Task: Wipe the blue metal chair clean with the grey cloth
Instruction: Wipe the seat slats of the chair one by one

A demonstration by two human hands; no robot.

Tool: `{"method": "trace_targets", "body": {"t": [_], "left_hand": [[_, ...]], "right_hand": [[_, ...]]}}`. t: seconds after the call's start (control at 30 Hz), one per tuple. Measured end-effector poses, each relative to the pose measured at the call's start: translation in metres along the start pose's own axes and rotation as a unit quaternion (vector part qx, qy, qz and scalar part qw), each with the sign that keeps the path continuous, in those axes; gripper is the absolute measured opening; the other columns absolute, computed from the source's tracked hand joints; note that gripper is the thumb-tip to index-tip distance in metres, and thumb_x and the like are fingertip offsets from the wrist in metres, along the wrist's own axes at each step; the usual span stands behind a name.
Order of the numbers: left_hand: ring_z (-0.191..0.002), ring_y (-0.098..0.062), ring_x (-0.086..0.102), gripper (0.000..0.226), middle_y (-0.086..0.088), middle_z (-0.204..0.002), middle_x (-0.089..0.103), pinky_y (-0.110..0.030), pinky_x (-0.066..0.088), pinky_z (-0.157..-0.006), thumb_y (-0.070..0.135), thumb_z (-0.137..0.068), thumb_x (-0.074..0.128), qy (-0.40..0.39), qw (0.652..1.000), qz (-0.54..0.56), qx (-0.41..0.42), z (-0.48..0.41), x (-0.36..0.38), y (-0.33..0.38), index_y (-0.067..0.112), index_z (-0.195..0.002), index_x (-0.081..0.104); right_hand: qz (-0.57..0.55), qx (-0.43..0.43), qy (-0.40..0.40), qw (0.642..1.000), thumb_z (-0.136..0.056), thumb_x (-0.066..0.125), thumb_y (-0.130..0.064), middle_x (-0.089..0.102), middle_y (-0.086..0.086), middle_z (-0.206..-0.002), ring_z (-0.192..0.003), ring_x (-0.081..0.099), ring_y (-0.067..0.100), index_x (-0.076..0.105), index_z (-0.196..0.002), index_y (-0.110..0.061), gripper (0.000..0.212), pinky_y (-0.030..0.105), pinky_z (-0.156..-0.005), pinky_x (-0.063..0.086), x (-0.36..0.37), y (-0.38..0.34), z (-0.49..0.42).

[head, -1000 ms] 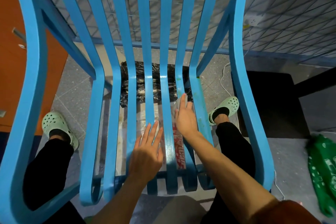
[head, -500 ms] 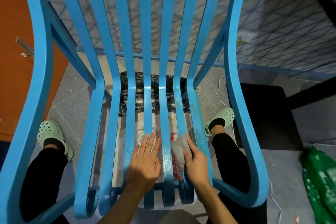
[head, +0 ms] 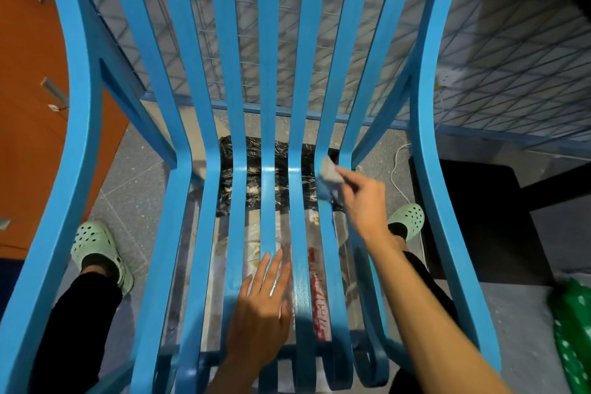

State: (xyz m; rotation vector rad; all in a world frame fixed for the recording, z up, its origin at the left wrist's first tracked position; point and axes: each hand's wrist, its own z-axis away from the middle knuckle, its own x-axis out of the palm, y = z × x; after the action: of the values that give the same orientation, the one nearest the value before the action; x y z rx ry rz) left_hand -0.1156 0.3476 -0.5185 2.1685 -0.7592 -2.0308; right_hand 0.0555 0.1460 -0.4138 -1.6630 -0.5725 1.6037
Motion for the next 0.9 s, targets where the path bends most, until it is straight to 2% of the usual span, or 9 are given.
{"method": "trace_targets", "body": {"t": [0.07,0.17,0.3,0.43,0.53,0.63,0.7,0.77,0.9], "left_hand": [[-0.146,-0.027,0.031,0.046,-0.007,-0.152,0.041,-0.047,0.035,-0.114,0.029,-0.1,0.052,-0.02,1.0,0.0,-0.008,-0.002,-0.002,0.0,0.012,-0.143,0.05],[-0.145,-0.026,0.029,0.051,-0.004,-0.153,0.039,-0.047,0.038,-0.113,0.03,-0.096,0.056,-0.045,0.999,-0.007,-0.023,-0.005,-0.006,0.001,0.014,-0.145,0.049],[-0.143,-0.027,0.032,0.052,-0.004,-0.152,0.039,-0.047,0.04,-0.111,0.031,-0.094,0.056,-0.056,0.998,-0.011,-0.029,-0.009,-0.012,0.003,0.015,-0.144,0.05],[-0.144,-0.027,0.032,0.049,-0.005,-0.154,0.039,-0.049,0.04,-0.112,0.03,-0.098,0.04,-0.049,0.998,0.004,-0.032,-0.007,-0.007,0.002,0.015,-0.144,0.05],[-0.145,-0.029,0.033,0.045,-0.008,-0.154,0.039,-0.048,0.04,-0.111,0.027,-0.101,0.048,-0.025,1.0,0.008,-0.01,-0.002,-0.005,0.0,0.011,-0.143,0.05],[-0.146,-0.031,0.032,0.046,-0.01,-0.155,0.037,-0.049,0.038,-0.112,0.025,-0.101,0.048,-0.013,1.0,-0.011,0.005,0.001,-0.006,-0.001,0.009,-0.144,0.049],[-0.148,-0.028,0.029,0.05,-0.007,-0.158,0.033,-0.048,0.036,-0.113,0.031,-0.1,0.042,-0.04,0.999,-0.015,-0.016,0.0,-0.008,0.0,0.015,-0.147,0.043],[-0.147,-0.026,0.029,0.055,-0.004,-0.159,0.032,-0.047,0.037,-0.111,0.039,-0.098,0.036,-0.076,0.996,-0.027,-0.039,-0.004,-0.01,-0.001,0.02,-0.149,0.038],[-0.146,-0.027,0.03,0.06,-0.004,-0.159,0.03,-0.047,0.035,-0.109,0.045,-0.096,0.034,-0.105,0.992,-0.06,-0.036,-0.005,-0.01,-0.001,0.019,-0.15,0.033]], "right_hand": [[-0.016,-0.029,0.024,0.999,-0.089,0.062,0.002,0.064,-0.01,-0.115,-0.101,0.063,0.004,0.067,-0.121,-0.015,0.036,0.003,-0.09,0.044,0.006,-0.01,-0.037],[0.005,-0.052,0.0,0.999,-0.085,0.061,0.01,0.069,0.001,-0.12,-0.112,0.061,0.008,0.071,-0.116,-0.013,0.04,0.02,-0.108,0.039,0.026,-0.003,-0.069],[0.088,-0.001,-0.068,0.994,-0.087,0.054,0.014,0.069,0.005,-0.121,-0.116,0.062,0.018,0.073,-0.112,-0.011,0.04,0.025,-0.109,0.039,0.05,0.022,-0.065],[0.092,0.003,-0.059,0.994,-0.088,0.052,0.014,0.068,0.006,-0.123,-0.119,0.06,0.02,0.072,-0.115,-0.01,0.042,0.028,-0.112,0.037,0.06,0.033,-0.043],[0.098,0.008,-0.049,0.994,-0.089,0.051,0.012,0.068,0.006,-0.123,-0.117,0.061,0.02,0.07,-0.118,-0.011,0.042,0.031,-0.111,0.038,0.058,0.032,-0.018],[0.095,0.001,-0.074,0.993,-0.091,0.051,0.004,0.067,0.005,-0.124,-0.117,0.06,0.02,0.068,-0.123,-0.014,0.04,0.025,-0.109,0.038,0.047,0.03,0.011],[0.092,-0.001,-0.096,0.991,-0.091,0.05,0.0,0.066,0.004,-0.124,-0.116,0.059,0.022,0.067,-0.124,-0.018,0.041,0.032,-0.105,0.044,0.038,0.028,0.035],[0.092,-0.003,-0.092,0.991,-0.089,0.05,0.004,0.066,0.004,-0.122,-0.115,0.06,0.023,0.069,-0.119,-0.015,0.04,0.037,-0.104,0.046,0.033,0.028,0.061],[0.087,-0.002,-0.062,0.994,-0.083,0.057,0.012,0.067,0.003,-0.122,-0.117,0.059,0.014,0.071,-0.115,-0.013,0.042,0.031,-0.11,0.042,0.025,0.03,0.12]]}}
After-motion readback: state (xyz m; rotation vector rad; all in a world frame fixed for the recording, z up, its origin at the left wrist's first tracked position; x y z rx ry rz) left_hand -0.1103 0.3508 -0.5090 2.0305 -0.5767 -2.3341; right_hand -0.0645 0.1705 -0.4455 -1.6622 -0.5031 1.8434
